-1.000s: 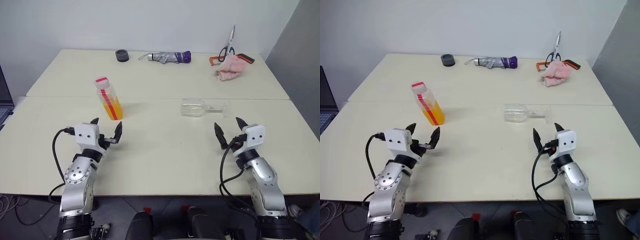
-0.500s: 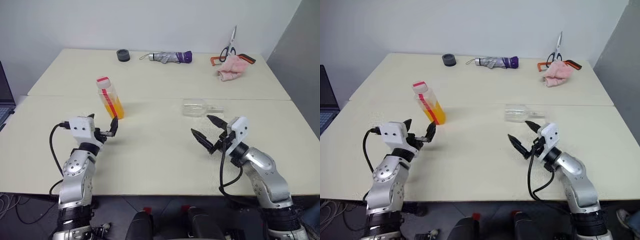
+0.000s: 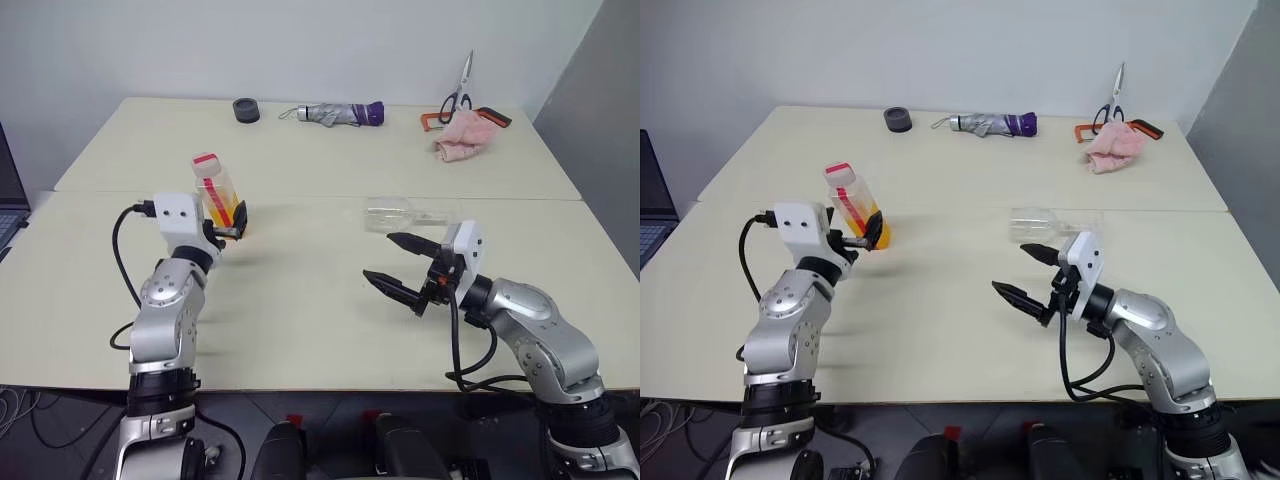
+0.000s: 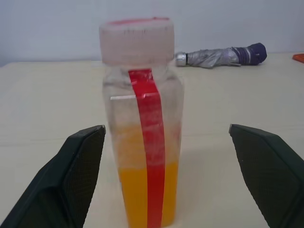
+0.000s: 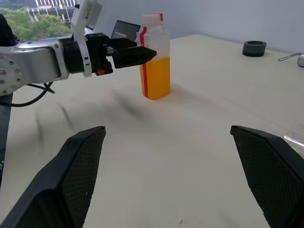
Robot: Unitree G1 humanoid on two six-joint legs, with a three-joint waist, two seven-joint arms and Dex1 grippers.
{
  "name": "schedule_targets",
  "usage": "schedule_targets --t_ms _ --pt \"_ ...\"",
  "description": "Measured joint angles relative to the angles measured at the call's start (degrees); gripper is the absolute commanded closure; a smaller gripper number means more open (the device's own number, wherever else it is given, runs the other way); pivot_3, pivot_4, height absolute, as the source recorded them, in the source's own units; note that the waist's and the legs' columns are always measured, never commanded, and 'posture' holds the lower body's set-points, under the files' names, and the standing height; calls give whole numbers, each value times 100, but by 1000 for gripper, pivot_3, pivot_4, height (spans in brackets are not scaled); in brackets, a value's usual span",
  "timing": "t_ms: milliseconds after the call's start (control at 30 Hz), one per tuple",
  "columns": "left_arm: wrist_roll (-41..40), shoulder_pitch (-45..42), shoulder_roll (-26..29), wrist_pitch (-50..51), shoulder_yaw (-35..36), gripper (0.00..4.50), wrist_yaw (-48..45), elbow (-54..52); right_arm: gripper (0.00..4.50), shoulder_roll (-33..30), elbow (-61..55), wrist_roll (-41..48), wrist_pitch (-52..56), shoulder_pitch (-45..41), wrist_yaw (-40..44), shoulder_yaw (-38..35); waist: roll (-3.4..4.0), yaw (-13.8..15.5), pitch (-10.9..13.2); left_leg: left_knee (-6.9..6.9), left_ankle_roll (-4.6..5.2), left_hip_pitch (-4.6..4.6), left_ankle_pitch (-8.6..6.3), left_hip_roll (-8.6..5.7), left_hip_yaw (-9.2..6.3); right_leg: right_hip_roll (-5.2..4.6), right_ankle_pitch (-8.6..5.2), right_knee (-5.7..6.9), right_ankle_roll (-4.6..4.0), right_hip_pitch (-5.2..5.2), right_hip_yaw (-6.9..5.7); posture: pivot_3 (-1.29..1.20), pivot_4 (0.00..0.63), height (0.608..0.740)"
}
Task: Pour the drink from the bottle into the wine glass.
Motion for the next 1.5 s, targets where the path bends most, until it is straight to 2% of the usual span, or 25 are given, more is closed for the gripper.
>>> schedule_targets --t_ms 600,1500 --pt "303 -761 53 153 -21 32 174 803 0 119 81 -8 0 -203 12 45 0 1 0 1 0 -5 0 -1 -6 -1 1 0 -1 -1 -5 0 150 740" --pt "410 -1165 53 -294 -48 32 89 1651 0 173 137 -17 6 -337 10 163 0 2 0 2 -1 -11 0 -3 -15 -3 2 0 -2 -2 -15 0 150 740"
